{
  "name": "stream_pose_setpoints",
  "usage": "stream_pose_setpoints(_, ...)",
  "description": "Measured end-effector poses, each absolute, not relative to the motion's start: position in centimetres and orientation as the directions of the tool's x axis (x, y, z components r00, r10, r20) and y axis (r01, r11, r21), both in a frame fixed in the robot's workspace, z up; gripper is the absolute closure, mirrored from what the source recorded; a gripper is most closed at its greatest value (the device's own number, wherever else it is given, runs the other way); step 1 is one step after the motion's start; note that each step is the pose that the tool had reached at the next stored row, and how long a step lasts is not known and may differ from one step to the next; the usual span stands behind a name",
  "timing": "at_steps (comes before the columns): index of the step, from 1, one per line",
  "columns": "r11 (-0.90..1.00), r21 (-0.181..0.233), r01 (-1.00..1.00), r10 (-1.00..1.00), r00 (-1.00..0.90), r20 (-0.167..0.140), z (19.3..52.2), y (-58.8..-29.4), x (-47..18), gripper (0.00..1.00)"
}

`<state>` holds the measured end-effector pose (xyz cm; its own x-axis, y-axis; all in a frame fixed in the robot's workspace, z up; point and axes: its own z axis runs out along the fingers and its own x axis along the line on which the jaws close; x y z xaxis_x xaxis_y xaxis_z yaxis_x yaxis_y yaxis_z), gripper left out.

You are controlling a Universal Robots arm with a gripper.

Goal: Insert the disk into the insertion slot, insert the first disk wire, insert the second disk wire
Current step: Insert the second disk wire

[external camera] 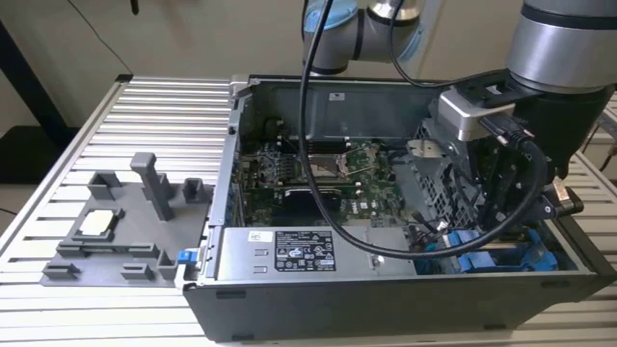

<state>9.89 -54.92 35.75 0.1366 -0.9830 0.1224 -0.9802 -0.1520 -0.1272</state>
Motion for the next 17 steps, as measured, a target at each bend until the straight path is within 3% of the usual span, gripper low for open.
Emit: stream_pose_setpoints(17, -0.074, -0.132, -0.989, -0.992, 0.059, 0.112, 34.7, -54.8, 10.8, 0.84)
